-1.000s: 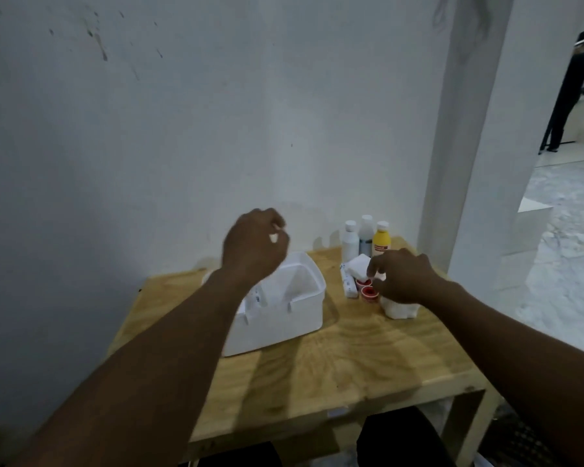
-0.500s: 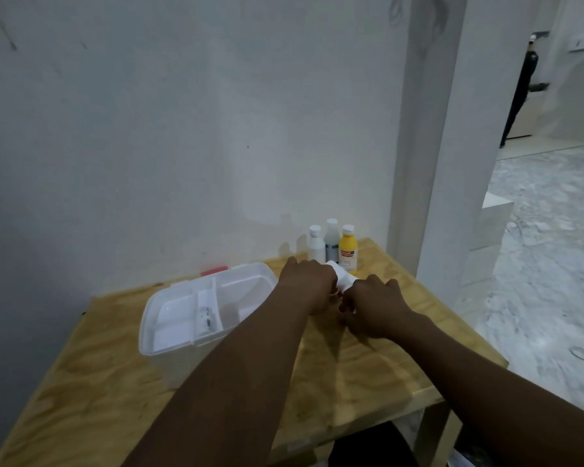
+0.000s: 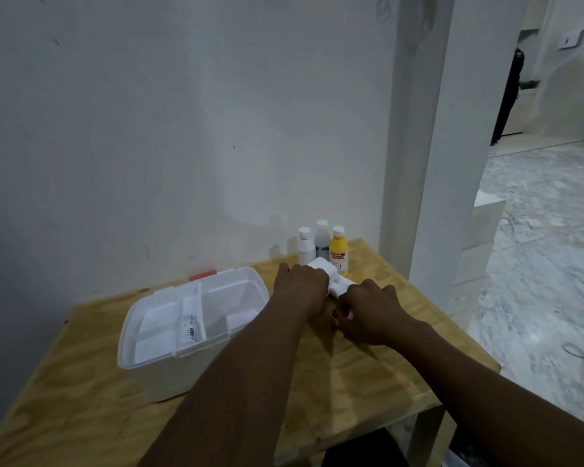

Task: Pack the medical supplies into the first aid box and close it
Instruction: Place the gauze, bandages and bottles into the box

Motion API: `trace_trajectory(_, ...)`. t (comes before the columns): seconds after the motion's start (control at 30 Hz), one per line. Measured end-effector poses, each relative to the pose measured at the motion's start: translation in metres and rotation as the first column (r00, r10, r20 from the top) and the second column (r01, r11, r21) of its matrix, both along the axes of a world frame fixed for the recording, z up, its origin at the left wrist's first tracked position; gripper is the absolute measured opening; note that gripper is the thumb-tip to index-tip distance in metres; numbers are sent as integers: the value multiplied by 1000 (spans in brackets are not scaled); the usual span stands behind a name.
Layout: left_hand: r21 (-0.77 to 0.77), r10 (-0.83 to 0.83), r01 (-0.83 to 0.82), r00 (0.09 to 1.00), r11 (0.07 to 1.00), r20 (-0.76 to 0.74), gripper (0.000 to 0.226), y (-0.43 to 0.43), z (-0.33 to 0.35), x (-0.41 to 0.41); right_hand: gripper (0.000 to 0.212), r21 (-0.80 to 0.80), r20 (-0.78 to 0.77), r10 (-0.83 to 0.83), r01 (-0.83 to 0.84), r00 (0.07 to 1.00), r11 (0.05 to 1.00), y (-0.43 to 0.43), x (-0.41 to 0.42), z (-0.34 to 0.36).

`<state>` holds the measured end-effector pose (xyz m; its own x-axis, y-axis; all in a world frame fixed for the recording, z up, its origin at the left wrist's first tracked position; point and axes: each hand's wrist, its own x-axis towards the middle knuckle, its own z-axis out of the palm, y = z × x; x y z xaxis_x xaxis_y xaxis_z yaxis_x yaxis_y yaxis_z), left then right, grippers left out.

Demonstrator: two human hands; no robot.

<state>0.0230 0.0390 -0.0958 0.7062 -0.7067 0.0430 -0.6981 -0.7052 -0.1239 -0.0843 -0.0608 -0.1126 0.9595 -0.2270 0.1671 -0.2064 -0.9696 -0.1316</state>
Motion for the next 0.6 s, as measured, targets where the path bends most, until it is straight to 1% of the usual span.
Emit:
trace_trajectory(0.13, -4, 32, -32, 999, 999, 6, 28, -1, -4, 0, 29, 6, -15, 2, -1, 1000, 1000, 0, 0, 0)
trace_trajectory(0.23, -34, 42, -41, 998, 999, 44, 29, 0, -6, -2, 24, 38, -33, -11, 12, 999, 999, -1, 0, 0)
trace_trajectory(0.33, -43, 36, -34, 998, 998, 42, 27, 2, -8, -2, 24, 88, -20, -21, 22, 1000, 996, -2, 1, 3)
trace_trajectory(0.43, -119, -6, 6, 1000, 993, -2, 28, 6, 3, -4, 25, 171, 2, -45, 44, 999, 984, -7, 2, 10)
trace_trajectory(0.53, -227, -61, 47, 996, 973, -59, 24, 15, 28, -1, 20, 316, 107, -88, 49, 990, 948, -15, 4, 22)
trace_trajectory(0.6, -302, -67, 40, 994, 953, -81, 23, 26, 47, 5, 23, 413, 172, -105, 25, 979, 910, -16, 6, 34)
